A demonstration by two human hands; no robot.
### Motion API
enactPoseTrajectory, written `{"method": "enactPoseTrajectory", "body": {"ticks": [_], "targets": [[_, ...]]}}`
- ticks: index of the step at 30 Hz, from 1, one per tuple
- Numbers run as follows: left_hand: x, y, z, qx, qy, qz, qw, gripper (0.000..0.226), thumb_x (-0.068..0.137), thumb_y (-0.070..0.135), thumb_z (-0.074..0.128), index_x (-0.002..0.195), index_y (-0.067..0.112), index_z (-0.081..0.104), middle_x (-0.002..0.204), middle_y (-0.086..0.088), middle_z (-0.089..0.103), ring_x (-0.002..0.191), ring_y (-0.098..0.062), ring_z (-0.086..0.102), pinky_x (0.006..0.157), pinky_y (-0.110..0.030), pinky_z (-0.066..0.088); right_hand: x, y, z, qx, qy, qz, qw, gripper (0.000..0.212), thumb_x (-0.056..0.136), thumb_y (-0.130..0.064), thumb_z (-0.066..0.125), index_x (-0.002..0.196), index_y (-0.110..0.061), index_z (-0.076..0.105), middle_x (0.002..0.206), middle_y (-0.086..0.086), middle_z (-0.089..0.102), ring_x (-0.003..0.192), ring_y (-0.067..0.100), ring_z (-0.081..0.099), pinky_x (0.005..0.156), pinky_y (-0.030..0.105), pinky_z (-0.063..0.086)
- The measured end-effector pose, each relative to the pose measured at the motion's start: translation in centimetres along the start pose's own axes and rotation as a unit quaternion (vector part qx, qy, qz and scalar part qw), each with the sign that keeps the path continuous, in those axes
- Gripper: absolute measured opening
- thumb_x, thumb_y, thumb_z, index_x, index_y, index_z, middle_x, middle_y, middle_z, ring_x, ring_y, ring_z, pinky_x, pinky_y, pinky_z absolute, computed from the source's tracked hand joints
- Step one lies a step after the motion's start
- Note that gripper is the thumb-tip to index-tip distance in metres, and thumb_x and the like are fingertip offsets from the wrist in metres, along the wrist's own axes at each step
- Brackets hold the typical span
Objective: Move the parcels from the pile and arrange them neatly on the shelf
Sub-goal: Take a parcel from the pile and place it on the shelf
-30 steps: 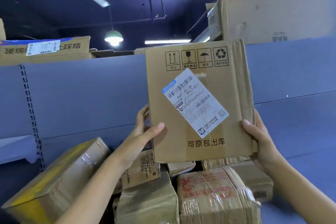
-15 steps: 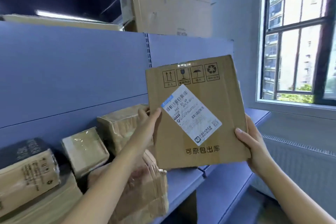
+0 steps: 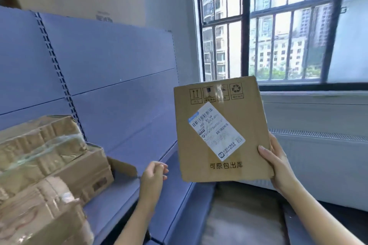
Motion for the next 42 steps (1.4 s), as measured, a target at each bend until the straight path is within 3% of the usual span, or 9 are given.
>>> {"method": "enactPoseTrajectory", "body": {"ticks": [4,9,14,19,24,29,33,39,42], "targets": [[2.1,0.8,4.8,0.06,0.016,0.011,0.998,0.021,0.087,0.017,0.048,0.069,0.013,0.059,0.065,0.001,0.06,0.064,-0.021,0.054,0.06,-0.029,0.041,1.9,0.4,-4.5,0.006,0.004,0.005,1.0,0.068,0.073,-0.029,0.065,0.138,-0.026,0.047,0.127,0.004,0.062,0.103,0.016,0.066,0.075,0.025,0.057],[5.0,2.4,12.5,0.128,0.039,0.041,0.99,0.025,0.092,0.011,0.043,0.072,0.013,0.059,0.067,0.002,0.061,0.063,-0.016,0.054,0.056,-0.025,0.041,6.3,0.5,-10.9,-0.01,-0.016,0.002,1.0,0.067,0.077,-0.023,0.058,0.142,-0.024,0.043,0.126,0.001,0.063,0.103,0.013,0.066,0.075,0.023,0.056],[6.3,1.4,18.5,0.145,0.034,0.022,0.989,0.021,0.089,0.012,0.044,0.076,0.008,0.06,0.066,0.002,0.061,0.062,-0.017,0.051,0.052,-0.025,0.037,10.2,1.7,-15.9,-0.016,-0.034,0.014,0.999,0.066,0.077,-0.024,0.059,0.141,-0.03,0.045,0.13,0.003,0.061,0.111,0.021,0.063,0.081,0.028,0.058],[8.7,1.7,20.9,0.186,0.049,0.02,0.981,0.019,0.088,0.013,0.043,0.081,0.003,0.058,0.073,-0.01,0.064,0.063,-0.016,0.049,0.053,-0.026,0.035,14.3,4.3,-17.9,-0.008,-0.034,0.041,0.999,0.067,0.073,-0.027,0.061,0.138,-0.036,0.047,0.127,0.001,0.063,0.11,0.023,0.063,0.074,0.026,0.059],[12.3,1.1,21.5,0.223,0.045,-0.004,0.974,0.02,0.087,0.014,0.041,0.083,0.004,0.058,0.073,-0.006,0.063,0.062,-0.015,0.048,0.053,-0.025,0.036,18.1,8.5,-18.1,0.0,-0.045,0.053,0.998,0.06,0.075,-0.025,0.059,0.134,-0.033,0.051,0.117,-0.004,0.065,0.098,0.011,0.065,0.068,0.022,0.058],[16.9,0.2,19.1,0.218,0.09,-0.029,0.971,0.023,0.085,0.02,0.039,0.082,0.007,0.058,0.077,-0.009,0.067,0.065,-0.022,0.054,0.056,-0.028,0.04,24.9,11.9,-16.0,-0.008,-0.08,0.045,0.996,0.047,0.093,-0.005,0.046,0.137,-0.023,0.048,0.115,0.001,0.064,0.092,0.005,0.067,0.068,0.02,0.057],[20.3,0.1,14.8,0.228,0.143,-0.041,0.962,0.023,0.083,0.024,0.039,0.079,0.009,0.056,0.079,-0.009,0.067,0.071,-0.026,0.057,0.062,-0.033,0.045,30.3,14.2,-11.2,0.004,-0.137,0.044,0.99,0.046,0.095,0.0,0.041,0.136,-0.019,0.048,0.12,0.005,0.063,0.094,0.006,0.066,0.07,0.02,0.057],[21.3,-0.3,9.0,0.186,0.224,-0.068,0.954,0.022,0.093,0.017,0.043,0.082,0.01,0.061,0.073,-0.006,0.063,0.065,-0.018,0.055,0.058,-0.025,0.041,33.3,16.8,-1.9,0.034,-0.221,0.064,0.973,0.052,0.081,-0.018,0.055,0.131,-0.032,0.053,0.114,-0.007,0.068,0.098,0.004,0.066,0.069,0.02,0.057],[19.6,-1.3,6.1,0.153,0.271,-0.09,0.946,0.025,0.096,0.012,0.043,0.078,0.014,0.061,0.07,0.001,0.061,0.064,-0.016,0.057,0.06,-0.023,0.043,33.4,18.3,3.1,0.059,-0.282,0.104,0.952,0.057,0.076,-0.026,0.058,0.133,-0.035,0.052,0.116,-0.011,0.068,0.099,0.007,0.067,0.069,0.029,0.059]]}}
Point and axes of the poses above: each hand's wrist, its own x-axis towards the middle knuckle, its own z-axis out of the palm, y = z × x, the point moved 3 cm from there along x, towards the middle knuckle
